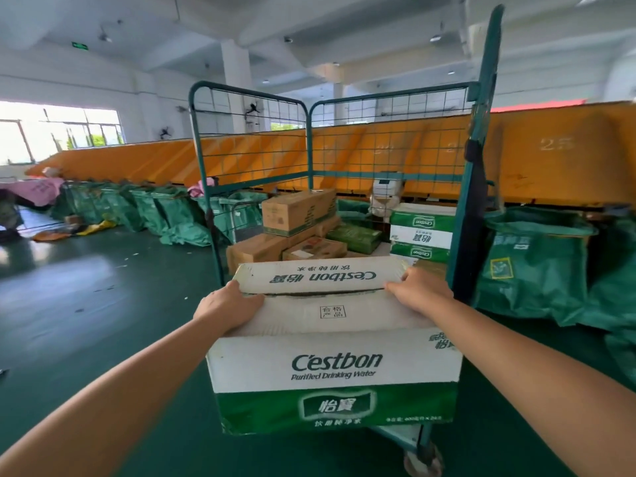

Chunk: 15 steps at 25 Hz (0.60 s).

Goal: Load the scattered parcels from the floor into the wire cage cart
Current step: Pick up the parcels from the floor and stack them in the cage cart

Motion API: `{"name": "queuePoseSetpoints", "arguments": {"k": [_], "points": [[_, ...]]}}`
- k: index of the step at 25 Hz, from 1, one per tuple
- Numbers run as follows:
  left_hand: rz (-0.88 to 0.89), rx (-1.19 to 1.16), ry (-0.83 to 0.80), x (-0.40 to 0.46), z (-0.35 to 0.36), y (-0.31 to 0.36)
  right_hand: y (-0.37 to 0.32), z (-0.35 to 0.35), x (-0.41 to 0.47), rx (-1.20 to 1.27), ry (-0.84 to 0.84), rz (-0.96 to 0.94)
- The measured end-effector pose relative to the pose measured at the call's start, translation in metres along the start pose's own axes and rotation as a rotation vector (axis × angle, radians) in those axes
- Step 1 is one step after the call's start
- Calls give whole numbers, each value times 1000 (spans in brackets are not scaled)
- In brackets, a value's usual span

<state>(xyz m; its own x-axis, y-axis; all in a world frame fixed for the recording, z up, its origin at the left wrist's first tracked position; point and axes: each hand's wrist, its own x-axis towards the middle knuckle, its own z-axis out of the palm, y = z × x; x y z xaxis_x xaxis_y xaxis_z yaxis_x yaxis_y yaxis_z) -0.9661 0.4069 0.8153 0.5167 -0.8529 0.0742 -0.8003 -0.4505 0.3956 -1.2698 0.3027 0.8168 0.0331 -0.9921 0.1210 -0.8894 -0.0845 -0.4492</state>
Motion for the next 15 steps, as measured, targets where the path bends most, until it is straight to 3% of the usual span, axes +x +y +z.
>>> {"name": "queuePoseSetpoints", "arguments": {"k": [9,15], "points": [[146,-164,-85,257,46,88,-23,21,231,-91,177,127],[197,-304,-188,387,101,141,-1,60,369,-124,202,222]]}}
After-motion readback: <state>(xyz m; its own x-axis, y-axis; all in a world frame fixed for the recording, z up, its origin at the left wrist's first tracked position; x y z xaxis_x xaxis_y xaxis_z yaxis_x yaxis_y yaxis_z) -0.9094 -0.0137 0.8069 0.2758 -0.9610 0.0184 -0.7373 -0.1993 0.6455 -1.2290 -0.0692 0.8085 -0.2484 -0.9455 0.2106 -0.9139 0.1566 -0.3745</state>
